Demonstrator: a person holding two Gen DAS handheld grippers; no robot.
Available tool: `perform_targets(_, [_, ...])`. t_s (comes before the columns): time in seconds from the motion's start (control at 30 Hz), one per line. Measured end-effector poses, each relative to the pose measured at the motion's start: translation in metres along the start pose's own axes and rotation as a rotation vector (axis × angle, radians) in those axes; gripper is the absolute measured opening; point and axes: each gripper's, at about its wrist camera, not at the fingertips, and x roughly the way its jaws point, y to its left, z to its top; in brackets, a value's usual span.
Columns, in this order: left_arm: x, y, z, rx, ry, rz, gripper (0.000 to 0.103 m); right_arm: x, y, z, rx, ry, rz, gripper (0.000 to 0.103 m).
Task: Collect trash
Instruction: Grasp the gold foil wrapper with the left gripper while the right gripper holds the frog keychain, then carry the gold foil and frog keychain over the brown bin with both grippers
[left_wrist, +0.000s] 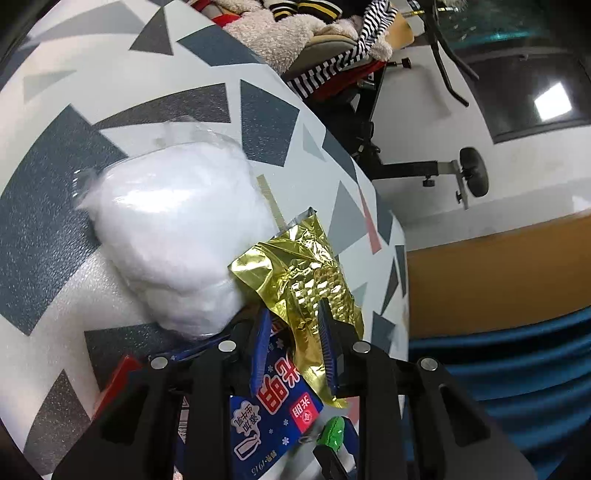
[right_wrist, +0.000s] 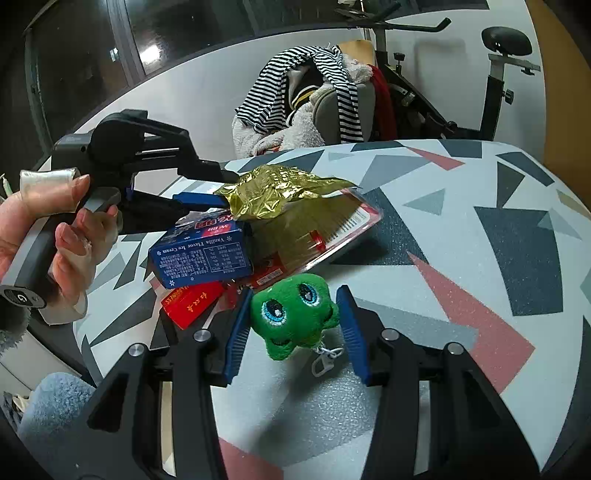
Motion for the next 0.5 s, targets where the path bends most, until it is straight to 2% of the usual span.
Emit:
perform_targets(0.07, [0.004,-0.006,0.001,0.022,-0.004,0.007,0.023,0.0,-0.002,0.0,0.008,0.0,0.003,0.048])
perform_targets(0.1, [0.005,-0.008,0.001,0.029,-0.004,0.006,0.012,0.001,-0.002,0.0,0.009,-0.001,0.004,0.048])
perform_targets(0.13, [0.007,-0.01,0.001,0.041,-0.008,0.003,0.007,0.0,-0.002,0.0,0.01,-0.001,0.006,0.048])
perform_targets(0.33, [-0.003,-0.037,-0.002,0.178,-0.059,-0.033,0.003,-0.002,-0.006,0.001,0.028,-0.007,0.015,0.048])
perform_targets(0.5, [-0.034,-0.072,-0.01,0.343,-0.105,-0.047,0.002,-0.008,-0.004,0.005,0.026,-0.016,0.015,0.048])
